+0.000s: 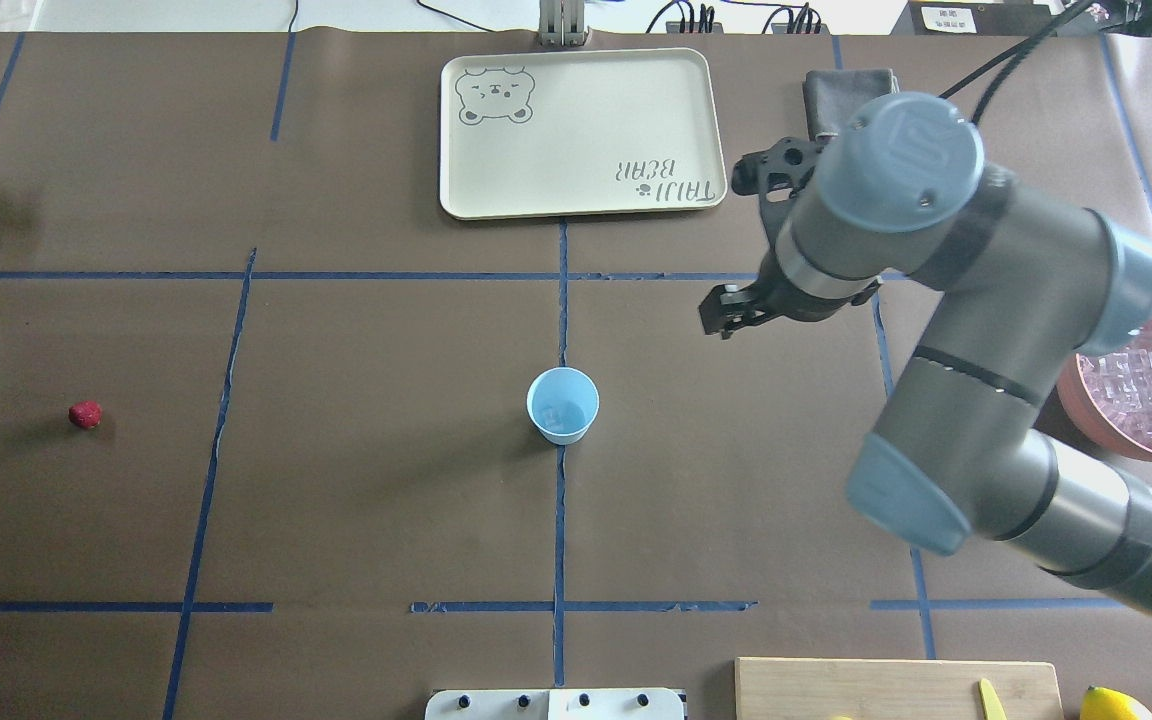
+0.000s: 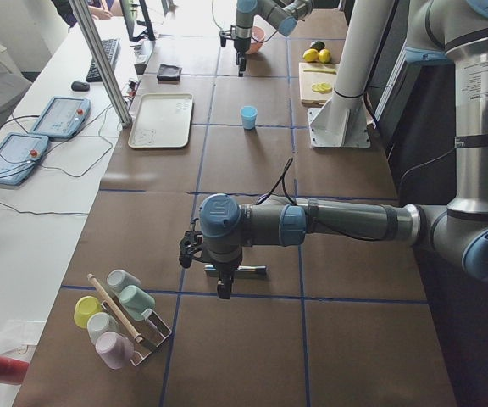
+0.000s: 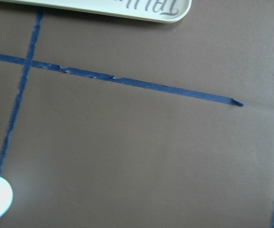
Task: Mash ice and strawberries in cup
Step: 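Release the cube into the cup and return the right gripper to the bowl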
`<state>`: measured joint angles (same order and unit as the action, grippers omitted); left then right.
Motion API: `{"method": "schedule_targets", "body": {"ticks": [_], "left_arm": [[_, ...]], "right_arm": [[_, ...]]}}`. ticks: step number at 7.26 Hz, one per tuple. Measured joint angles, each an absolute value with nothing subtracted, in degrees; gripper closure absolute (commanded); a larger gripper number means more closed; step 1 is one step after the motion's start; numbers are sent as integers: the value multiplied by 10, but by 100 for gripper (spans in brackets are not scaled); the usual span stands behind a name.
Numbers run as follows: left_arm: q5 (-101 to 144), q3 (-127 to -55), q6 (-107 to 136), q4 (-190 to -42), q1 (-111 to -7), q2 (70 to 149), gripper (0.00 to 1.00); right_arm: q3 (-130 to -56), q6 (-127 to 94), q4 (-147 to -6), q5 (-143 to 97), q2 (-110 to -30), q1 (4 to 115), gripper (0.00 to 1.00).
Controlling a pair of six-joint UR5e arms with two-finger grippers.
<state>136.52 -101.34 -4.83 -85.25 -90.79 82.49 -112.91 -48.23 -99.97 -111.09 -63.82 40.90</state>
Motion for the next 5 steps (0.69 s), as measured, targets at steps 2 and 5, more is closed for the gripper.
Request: {"method": "schedule_targets", "body": {"ticks": [2, 5], "left_arm": [[1365, -1013, -48, -853, -908, 825, 0], [1366, -1013, -48, -852, -908, 825, 0]], "right_arm": [[-1146, -376, -942, -1185, -752, 498, 1], [-1147, -253, -830, -1206, -921, 570, 1]]}}
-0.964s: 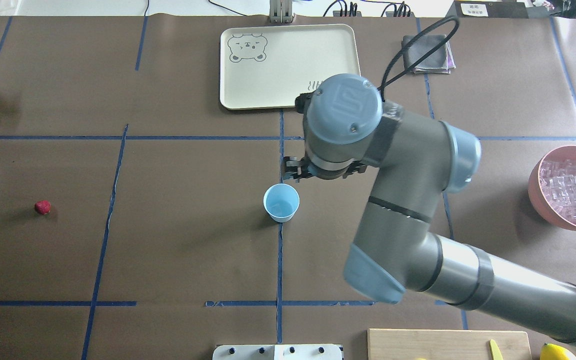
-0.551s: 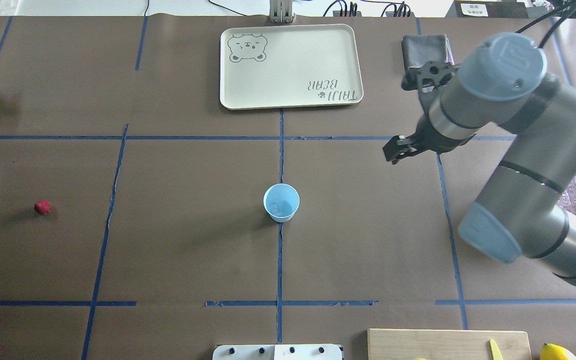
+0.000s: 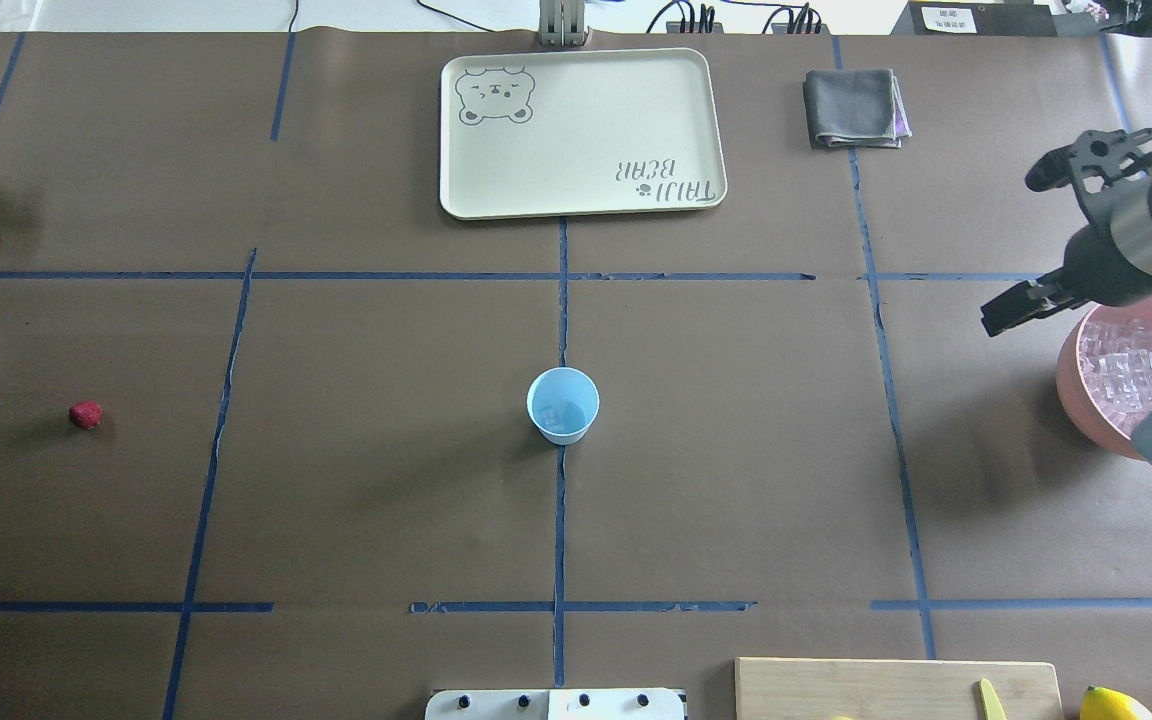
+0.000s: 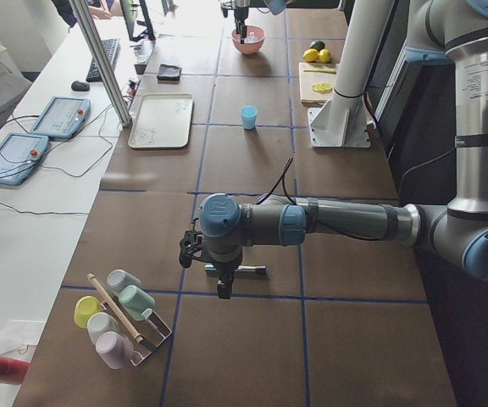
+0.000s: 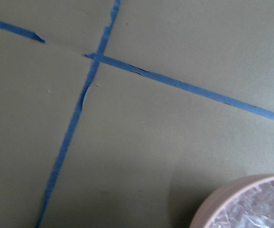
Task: Mash ice and strawberries in cup
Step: 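Release the cube into the cup and return the right gripper to the bowl, then grasp another ice cube from the pink bowl with the right gripper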
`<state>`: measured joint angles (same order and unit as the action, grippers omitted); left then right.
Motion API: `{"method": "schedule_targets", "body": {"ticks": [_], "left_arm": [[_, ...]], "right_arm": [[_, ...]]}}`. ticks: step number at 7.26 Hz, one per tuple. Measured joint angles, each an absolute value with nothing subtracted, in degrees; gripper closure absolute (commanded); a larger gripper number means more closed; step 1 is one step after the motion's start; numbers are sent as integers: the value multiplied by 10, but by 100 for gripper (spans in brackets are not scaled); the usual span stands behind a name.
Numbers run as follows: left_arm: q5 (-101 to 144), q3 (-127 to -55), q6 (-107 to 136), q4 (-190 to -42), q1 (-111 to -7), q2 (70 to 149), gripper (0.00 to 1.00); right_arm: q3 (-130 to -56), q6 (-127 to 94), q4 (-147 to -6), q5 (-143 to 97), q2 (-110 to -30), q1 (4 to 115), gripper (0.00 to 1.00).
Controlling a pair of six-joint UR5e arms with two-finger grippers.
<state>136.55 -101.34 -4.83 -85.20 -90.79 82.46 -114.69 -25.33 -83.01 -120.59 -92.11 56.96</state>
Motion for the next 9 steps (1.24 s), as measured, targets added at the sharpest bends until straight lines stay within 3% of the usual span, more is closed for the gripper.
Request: {"method": "schedule_targets", "body": {"ticks": [4, 9], "left_arm": [[1366, -1013, -48, -852, -908, 824, 0], [1365, -1014, -48, -853, -908, 824, 0]], "right_arm": [[-1141, -238, -759, -1192, -1043, 586, 13], [-1093, -238, -757, -1173, -1044, 585, 34]]}}
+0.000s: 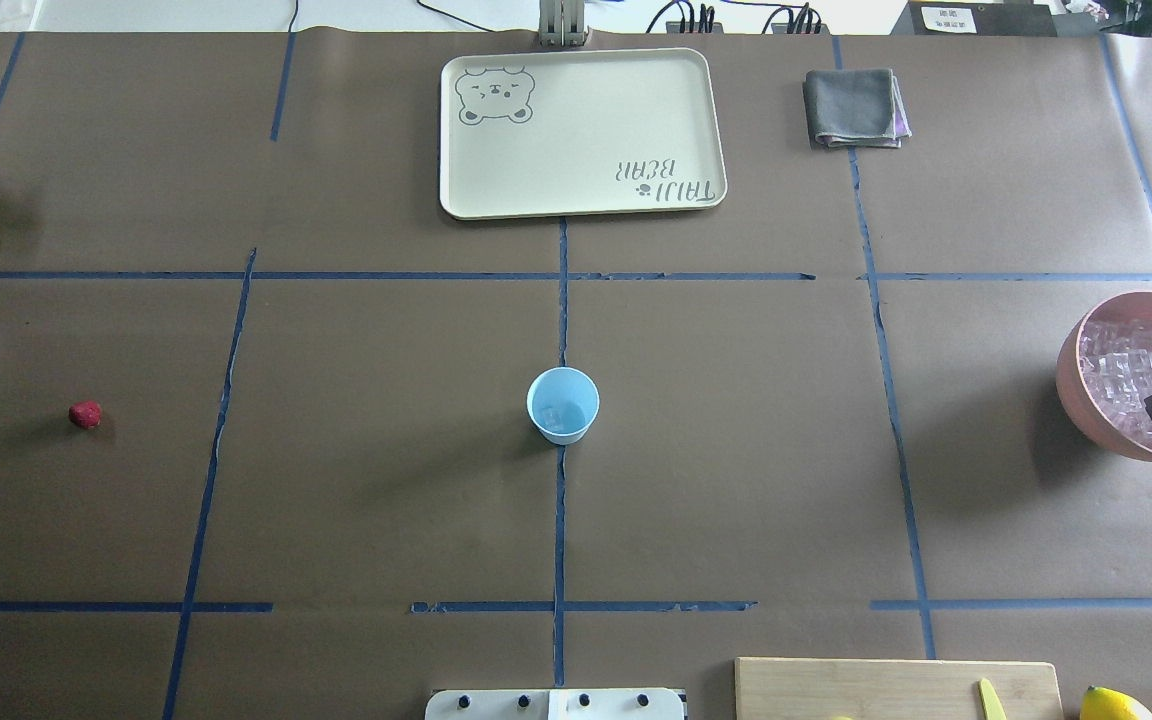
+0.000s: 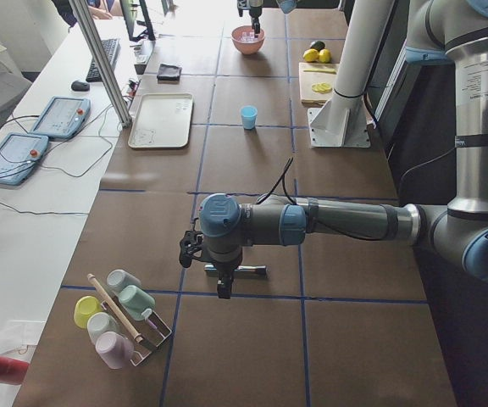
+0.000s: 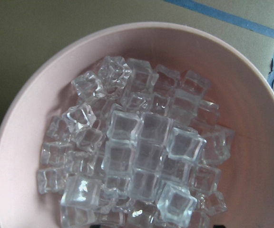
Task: Mash ice and strawberries in cup
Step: 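Grasp another ice cube from the pink bowl with the right gripper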
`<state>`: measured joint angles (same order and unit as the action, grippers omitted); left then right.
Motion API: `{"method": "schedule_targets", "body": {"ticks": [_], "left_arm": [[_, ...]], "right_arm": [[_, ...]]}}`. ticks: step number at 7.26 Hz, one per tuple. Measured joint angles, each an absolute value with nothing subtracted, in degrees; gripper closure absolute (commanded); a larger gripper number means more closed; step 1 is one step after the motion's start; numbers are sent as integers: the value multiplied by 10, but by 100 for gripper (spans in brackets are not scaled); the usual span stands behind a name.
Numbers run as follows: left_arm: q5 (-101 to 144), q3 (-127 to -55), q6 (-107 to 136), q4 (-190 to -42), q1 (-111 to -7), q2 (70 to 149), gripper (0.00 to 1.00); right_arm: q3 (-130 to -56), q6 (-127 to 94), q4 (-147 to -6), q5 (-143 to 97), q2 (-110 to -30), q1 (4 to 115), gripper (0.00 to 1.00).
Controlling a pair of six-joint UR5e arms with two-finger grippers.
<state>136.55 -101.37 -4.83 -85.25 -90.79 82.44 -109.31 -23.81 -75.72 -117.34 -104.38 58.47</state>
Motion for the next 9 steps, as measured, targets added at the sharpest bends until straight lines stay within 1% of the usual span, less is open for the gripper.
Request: {"method": "schedule_targets", "body": {"ticks": [3, 6, 7, 8, 9], "left_arm": [[1366, -1014, -48, -853, -908, 824, 0], [1366, -1014, -48, -853, -908, 824, 0], [1366, -1015, -48, -853, -908, 824, 0], [1366, -1015, -48, -853, -908, 824, 0], [1366, -1015, -48, -853, -908, 824, 0]], "right_arm": [[-1080, -237, -757, -1171, -1041, 584, 42], [-1068, -237, -757, -1171, -1030, 584, 46], [-1065, -237, -757, -1171, -1029, 584, 49], [-1063, -237, -757, -1170, -1029, 584, 59], [-1062, -237, -757, -1168, -1029, 585, 76]]}}
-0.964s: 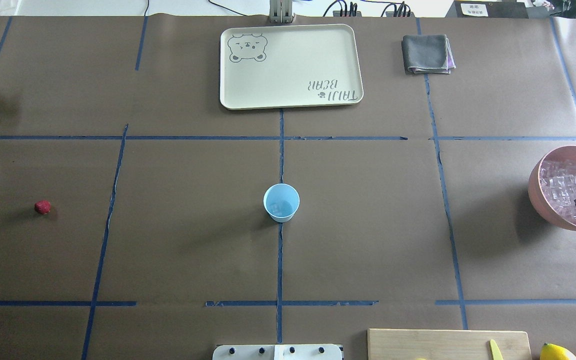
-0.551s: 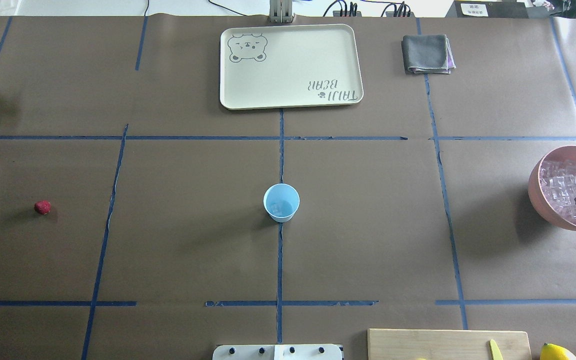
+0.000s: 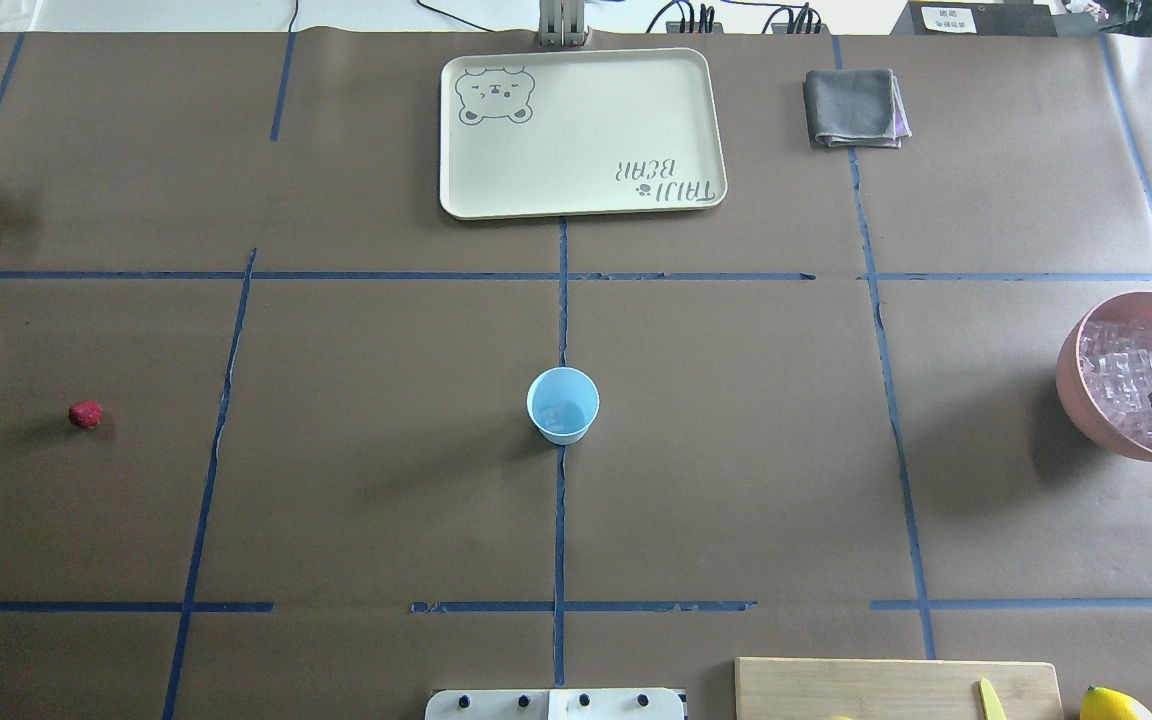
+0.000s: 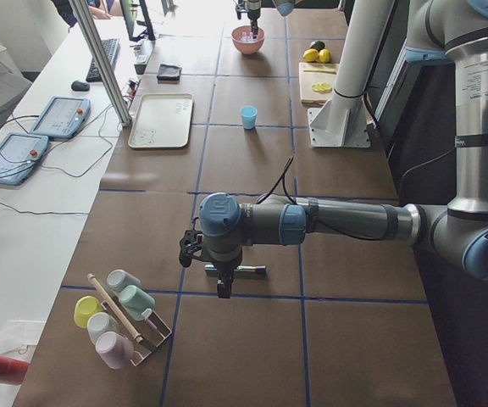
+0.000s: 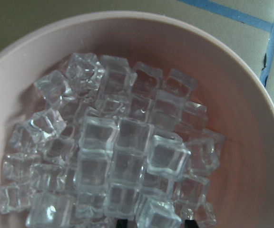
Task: Mash ice and strawberries in cup
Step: 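Grasp another ice cube from the pink bowl with the right gripper, then carry the ice cube over the light-blue cup with the right gripper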
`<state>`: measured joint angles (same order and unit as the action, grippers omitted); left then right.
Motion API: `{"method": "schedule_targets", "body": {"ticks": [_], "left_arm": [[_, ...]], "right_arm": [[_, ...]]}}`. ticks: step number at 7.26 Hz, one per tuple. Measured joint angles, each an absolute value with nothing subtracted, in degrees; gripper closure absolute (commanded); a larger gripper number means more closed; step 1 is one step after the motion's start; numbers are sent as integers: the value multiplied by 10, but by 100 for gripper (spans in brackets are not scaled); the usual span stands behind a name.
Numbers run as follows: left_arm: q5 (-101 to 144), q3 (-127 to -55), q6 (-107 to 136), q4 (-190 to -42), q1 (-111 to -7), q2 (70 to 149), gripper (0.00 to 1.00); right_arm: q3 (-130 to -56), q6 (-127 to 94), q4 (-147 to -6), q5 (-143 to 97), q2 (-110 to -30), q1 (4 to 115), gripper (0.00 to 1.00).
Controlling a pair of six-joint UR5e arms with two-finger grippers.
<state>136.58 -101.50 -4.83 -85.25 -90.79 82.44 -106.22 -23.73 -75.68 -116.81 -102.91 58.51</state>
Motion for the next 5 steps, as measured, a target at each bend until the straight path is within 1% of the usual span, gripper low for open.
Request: {"method": "schedule_targets", "body": {"ticks": [1, 2, 4, 5], "left_arm": [[1366, -1015, -48, -853, -908, 824, 0], [1366, -1016, -48, -852, -908, 824, 0], [1366, -1023, -48, -852, -908, 821, 0], [1366, -1027, -48, -851, -908, 820, 0]], "right_arm": [[-1062, -237, -757, -1168, -1029, 586, 87], [-1062, -237, -757, -1167, -1029, 589, 92], [-1072, -236, -759, -1173, -1029, 609, 92], [-1090, -235, -762, -1178, -1029, 619, 92]]}}
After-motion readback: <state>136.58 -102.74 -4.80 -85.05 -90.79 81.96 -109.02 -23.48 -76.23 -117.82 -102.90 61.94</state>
